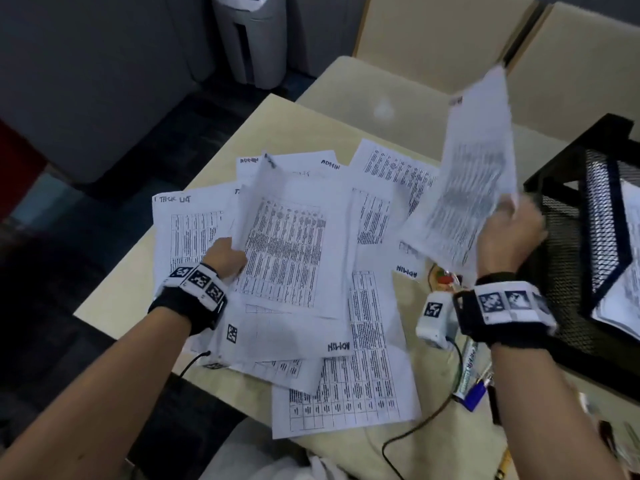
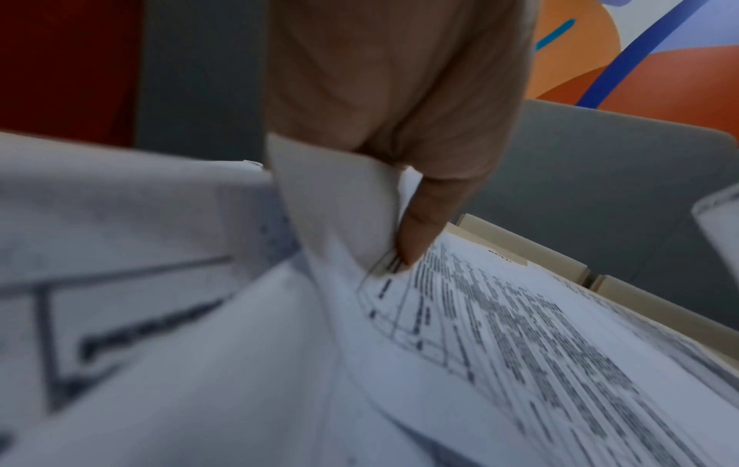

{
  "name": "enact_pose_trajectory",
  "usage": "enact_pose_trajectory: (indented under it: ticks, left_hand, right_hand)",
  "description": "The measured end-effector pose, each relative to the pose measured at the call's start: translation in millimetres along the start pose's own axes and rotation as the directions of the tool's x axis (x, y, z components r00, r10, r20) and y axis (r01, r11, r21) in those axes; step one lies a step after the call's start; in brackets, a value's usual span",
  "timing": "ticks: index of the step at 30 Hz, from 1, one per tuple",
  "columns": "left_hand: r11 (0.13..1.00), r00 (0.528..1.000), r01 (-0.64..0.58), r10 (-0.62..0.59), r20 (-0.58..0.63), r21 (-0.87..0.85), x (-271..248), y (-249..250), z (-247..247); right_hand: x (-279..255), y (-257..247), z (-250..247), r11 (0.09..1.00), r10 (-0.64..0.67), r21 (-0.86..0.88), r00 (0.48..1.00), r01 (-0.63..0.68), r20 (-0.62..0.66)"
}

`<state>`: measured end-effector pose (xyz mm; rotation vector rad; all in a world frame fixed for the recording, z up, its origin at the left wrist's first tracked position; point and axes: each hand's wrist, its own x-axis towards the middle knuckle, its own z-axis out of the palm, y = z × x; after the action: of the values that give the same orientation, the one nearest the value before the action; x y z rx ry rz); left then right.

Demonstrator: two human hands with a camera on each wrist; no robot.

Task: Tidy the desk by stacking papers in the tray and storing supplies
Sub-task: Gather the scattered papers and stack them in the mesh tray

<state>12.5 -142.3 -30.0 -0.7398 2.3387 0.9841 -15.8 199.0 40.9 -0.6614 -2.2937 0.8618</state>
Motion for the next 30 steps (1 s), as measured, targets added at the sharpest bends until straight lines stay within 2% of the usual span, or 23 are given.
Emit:
enact_pose_trajectory:
  ticks: [1,3,5,7,8,10,11,13,15,16,19,21,22,24,26,28,30]
  left_hand:
    - [1.0,0.999,0.015,-0.016,-0.035,-0.004,4.3,-2.3,-0.7]
    - [0.998,0.994,0.051,-0.048,-0.097,0.023,7.8,-2.3,-1.2]
    - [0.989,0.979,0.1,-0.078,-0.186,0.113,10.2,-0.9,-0.6]
    - [0.978,0.969,0.125,-0.085,-0.232,0.165,11.8,0.0,0.5]
    - [0.977,0.969,0.128,-0.087,-0.232,0.171,11.9,0.0,-0.1]
    - [0.993,0.981,0.07,-0.051,-0.189,0.094,12.9,-1.4,0.0]
    - [0.999,0.988,0.041,-0.039,-0.147,0.013,9.8,0.0,0.1]
    - [0.98,0.996,0.019,-0.035,-0.077,-0.198,5.1,3.6,4.9]
    - [0.907,1.0,0.021,-0.019,0.009,-0.42,-2.5,6.3,10.8]
    - [0.881,0.998,0.037,-0.007,0.064,-0.471,-5.3,7.1,14.6]
    - [0.948,0.983,0.05,0.008,0.181,-0.315,-14.0,3.1,21.5]
    - [0.976,0.991,0.013,0.016,0.131,-0.218,-17.4,-1.1,26.8]
    - [0.979,0.996,-0.001,0.019,0.086,-0.204,-19.0,-2.6,28.9]
    - [0.969,0.997,-0.066,0.058,-0.042,-0.236,-24.0,-2.7,29.1]
    - [0.916,0.968,-0.217,0.158,-0.193,-0.337,-37.0,9.4,20.3]
    - [0.816,0.881,-0.443,0.319,-0.35,-0.371,-52.7,33.6,4.3]
    - [0.648,0.757,-0.643,0.454,-0.47,-0.409,-73.4,64.0,-16.0]
  right_hand:
    - [5.4,-14.6,-8.0,0.994,-0.049,0.093,0.997,0.054,-0.057]
    - [11.8,-35.4,-15.6,0.969,-0.036,0.239,0.995,0.058,-0.096]
    - [7.0,-40.2,-6.8,0.954,0.061,0.293,0.998,-0.061,0.007]
    - [-16.9,-34.0,12.6,0.962,0.156,0.197,0.971,-0.191,0.179]
    - [-34.4,-29.4,22.5,0.959,0.204,0.135,0.938,-0.249,0.281]
    - [-75.4,-11.9,43.1,0.932,0.31,0.022,0.828,-0.362,0.468]
    - [-94.8,-3.8,51.6,0.915,0.358,-0.032,0.774,-0.402,0.522]
    - [-127.1,1.5,61.4,0.897,0.418,-0.134,0.71,-0.421,0.566]
    - [-150.4,-6.7,65.8,0.904,0.404,-0.163,0.66,-0.396,0.634]
    - [-159.0,-13.9,67.4,0.909,0.382,-0.149,0.633,-0.39,0.674]
    - [-170.9,-31.1,73.1,0.878,0.352,-0.063,0.549,-0.475,0.759]
    - [-167.9,-35.0,73.1,0.866,0.343,-0.066,0.493,-0.495,0.8]
    - [-163.8,-36.3,69.0,0.89,0.305,-0.064,0.484,-0.451,0.82]
    - [-150.7,-40.9,53.6,0.948,0.169,0.012,0.533,-0.319,0.829]
    - [-131.0,-48.4,34.0,0.963,0.019,0.159,0.643,-0.219,0.766]
    - [-107.8,-62.4,12.4,0.932,-0.077,0.318,0.764,-0.173,0.64]
    - [-85.0,-78.0,-6.3,0.87,-0.133,0.471,0.85,-0.146,0.51]
